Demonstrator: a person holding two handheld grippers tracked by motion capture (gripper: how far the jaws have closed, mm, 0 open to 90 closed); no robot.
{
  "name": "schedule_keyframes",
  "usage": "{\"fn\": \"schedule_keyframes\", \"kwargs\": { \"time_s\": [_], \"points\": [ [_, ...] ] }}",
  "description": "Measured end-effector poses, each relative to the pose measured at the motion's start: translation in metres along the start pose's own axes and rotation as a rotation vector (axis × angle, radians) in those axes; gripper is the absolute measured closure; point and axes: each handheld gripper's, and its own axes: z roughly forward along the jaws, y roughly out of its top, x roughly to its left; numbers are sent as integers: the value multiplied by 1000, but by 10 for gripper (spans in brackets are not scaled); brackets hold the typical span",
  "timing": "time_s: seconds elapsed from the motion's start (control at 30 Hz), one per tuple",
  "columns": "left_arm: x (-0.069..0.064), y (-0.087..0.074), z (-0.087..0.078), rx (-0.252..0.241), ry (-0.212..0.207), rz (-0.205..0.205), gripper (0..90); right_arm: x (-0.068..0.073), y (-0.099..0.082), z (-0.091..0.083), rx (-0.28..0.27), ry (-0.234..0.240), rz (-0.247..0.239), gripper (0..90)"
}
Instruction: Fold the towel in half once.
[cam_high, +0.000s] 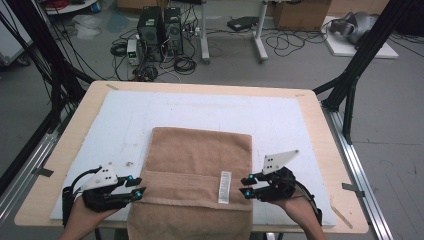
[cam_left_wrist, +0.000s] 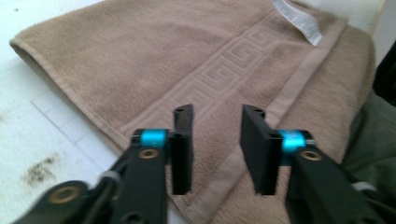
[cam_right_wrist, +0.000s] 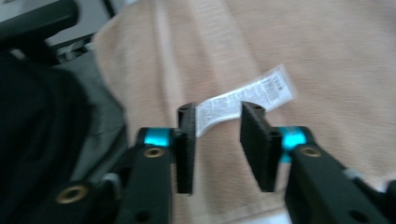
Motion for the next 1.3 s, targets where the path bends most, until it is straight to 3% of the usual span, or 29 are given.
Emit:
{"fn": "schedule_keyframes", "kwargs": {
  "time_s": [0.07, 0.17, 0.4, 0.47, 0.57, 0.63, 0.73, 0.8, 0.9, 1.03, 1.1, 1.17, 1.23, 1.3],
  "points": [
    [12, 6, 8, 3, 12, -7, 571, -9, 2, 0, -10, -51, 5, 570],
    [32, 13, 23, -2, 52, -33, 535, -29, 4, 1, 1, -127, 54, 516],
    [71, 26, 59, 36, 161, -64, 507, -88, 11, 13, 19, -284, 155, 435],
    [84, 25, 70, 44, 176, -117, 506, -104, 11, 20, 18, -282, 199, 423],
    [101, 21, 84, 84, 208, -189, 497, -117, 11, 31, 60, -335, 203, 393],
    [105, 19, 90, 84, 228, -200, 478, -124, 8, 39, 79, -355, 224, 379],
    [107, 18, 95, 98, 241, -191, 476, -130, 4, 45, 104, -370, 237, 367],
    [109, 15, 98, 97, 228, -218, 470, -134, 1, 49, 109, -353, 266, 373],
    [110, 15, 98, 94, 231, -216, 490, -134, 0, 50, 102, -355, 261, 453],
    [109, 16, 101, 72, 200, -229, 672, -137, 2, 51, 93, -274, 242, 775],
    [110, 17, 104, 61, 173, -238, 790, -137, 5, 53, 105, -242, 235, 800],
    [113, 19, 104, 70, 156, -246, 812, -139, 6, 52, 107, -226, 213, 824],
    [114, 23, 103, 81, 184, -216, 830, -141, 9, 50, 104, -242, 205, 825],
    [116, 27, 105, 69, 204, -231, 837, -143, 14, 48, 111, -266, 204, 825]
  ]
}}
